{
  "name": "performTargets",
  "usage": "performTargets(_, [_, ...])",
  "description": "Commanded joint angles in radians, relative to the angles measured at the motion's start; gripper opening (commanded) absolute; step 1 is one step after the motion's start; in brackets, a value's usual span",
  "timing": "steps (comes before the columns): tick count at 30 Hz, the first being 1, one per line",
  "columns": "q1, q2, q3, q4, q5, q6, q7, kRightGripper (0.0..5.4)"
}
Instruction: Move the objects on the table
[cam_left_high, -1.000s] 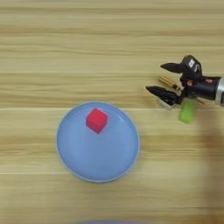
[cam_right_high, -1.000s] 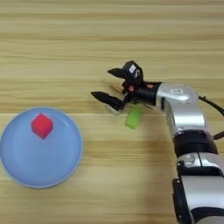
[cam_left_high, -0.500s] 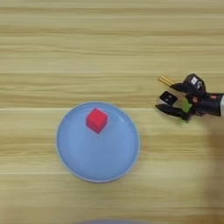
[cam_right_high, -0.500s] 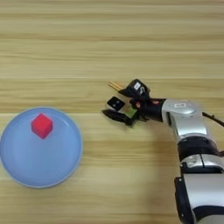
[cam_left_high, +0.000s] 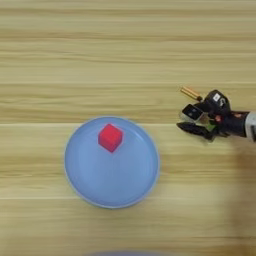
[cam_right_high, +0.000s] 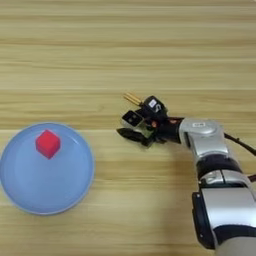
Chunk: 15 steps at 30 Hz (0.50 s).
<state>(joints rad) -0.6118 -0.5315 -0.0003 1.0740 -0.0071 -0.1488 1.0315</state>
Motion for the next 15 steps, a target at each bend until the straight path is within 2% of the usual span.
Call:
performTargets(1, [-0.076, -0.026, -0.006, -0.023, -0.004, -0.021, -0.032, 3.94])
performTargets(11, [-0.079, -0.024, -0.009, -0.02, 0.0, -0.029, -0.03, 2.57])
performTargets(15, [-0.081, -0.021, -0.012, -0.035, 0.008, -0.027, -0.02, 2.48])
